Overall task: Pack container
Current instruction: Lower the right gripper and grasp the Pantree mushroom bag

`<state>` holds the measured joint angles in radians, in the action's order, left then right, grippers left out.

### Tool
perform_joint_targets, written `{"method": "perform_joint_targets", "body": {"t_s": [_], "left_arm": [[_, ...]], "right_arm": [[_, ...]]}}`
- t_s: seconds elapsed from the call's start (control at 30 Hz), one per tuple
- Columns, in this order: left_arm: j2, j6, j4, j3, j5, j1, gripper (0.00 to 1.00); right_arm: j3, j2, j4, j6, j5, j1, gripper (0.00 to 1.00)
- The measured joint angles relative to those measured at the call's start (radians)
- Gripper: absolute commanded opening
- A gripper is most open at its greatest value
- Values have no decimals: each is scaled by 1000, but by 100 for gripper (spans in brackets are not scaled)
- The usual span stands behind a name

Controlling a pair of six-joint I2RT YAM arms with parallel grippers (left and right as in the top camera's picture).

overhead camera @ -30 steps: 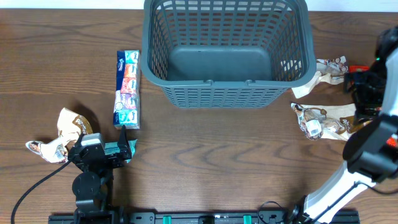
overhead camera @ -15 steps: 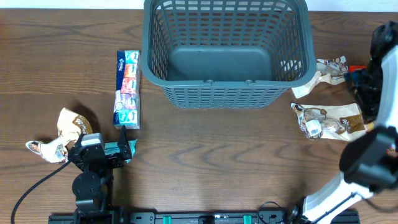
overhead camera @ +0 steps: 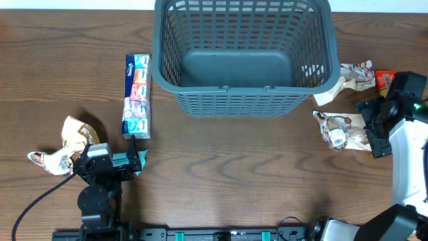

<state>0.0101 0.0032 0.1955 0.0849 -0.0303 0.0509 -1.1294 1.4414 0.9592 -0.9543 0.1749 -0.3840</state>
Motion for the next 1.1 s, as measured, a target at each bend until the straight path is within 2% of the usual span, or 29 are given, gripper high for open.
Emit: {"method": "perform_joint_targets", "body": {"t_s": [0.5, 0.87, 1.1], "left_arm": [[0, 0, 0, 0, 0, 0, 99], [0, 0, 0, 0, 0, 0, 99], [0, 0, 0, 0, 0, 0, 99]], "right_arm": [[2, 183, -45, -268, -29, -40, 99], [3, 328, -109, -290, -66, -40, 99], [3, 383, -167, -242, -83, -40, 99]]}}
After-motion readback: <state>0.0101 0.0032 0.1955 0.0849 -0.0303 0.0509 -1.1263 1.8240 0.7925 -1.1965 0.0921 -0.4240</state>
